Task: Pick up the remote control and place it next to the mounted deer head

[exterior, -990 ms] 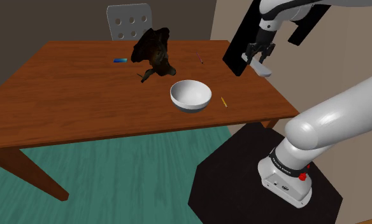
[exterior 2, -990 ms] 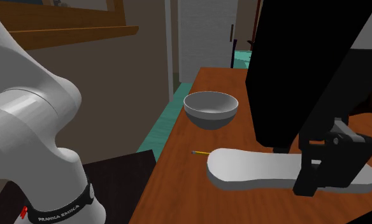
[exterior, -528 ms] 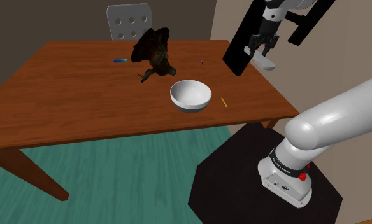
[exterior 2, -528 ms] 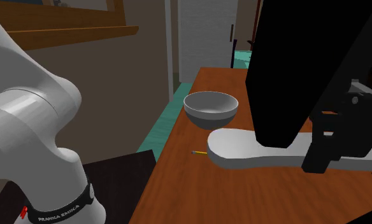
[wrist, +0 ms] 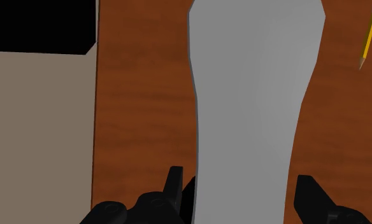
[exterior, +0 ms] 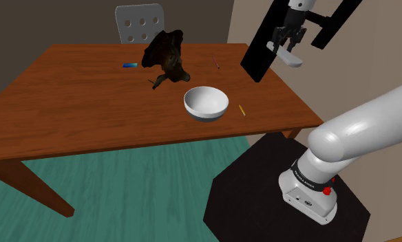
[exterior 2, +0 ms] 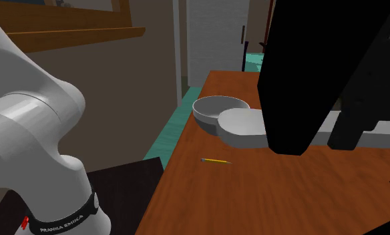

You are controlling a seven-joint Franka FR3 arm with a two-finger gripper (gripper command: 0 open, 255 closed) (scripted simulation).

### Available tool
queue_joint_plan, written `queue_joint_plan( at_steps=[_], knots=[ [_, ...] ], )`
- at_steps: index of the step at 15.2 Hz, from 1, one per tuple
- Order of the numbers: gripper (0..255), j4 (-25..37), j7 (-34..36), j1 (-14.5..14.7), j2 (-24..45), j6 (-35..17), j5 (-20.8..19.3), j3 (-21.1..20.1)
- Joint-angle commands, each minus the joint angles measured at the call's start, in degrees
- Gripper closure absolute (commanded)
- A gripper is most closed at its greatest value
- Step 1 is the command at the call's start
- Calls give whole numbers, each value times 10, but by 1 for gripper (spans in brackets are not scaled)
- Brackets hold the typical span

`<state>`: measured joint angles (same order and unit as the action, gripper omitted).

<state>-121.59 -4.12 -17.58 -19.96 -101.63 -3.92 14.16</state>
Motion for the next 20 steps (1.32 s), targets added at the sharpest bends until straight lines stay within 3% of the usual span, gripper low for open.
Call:
queue_joint_plan(
  at_steps=[1,20],
  knots=[
    [255,17,0,0,0,17,0,-1],
    [255,191,-4,5,28,164,8,-4]
  ],
)
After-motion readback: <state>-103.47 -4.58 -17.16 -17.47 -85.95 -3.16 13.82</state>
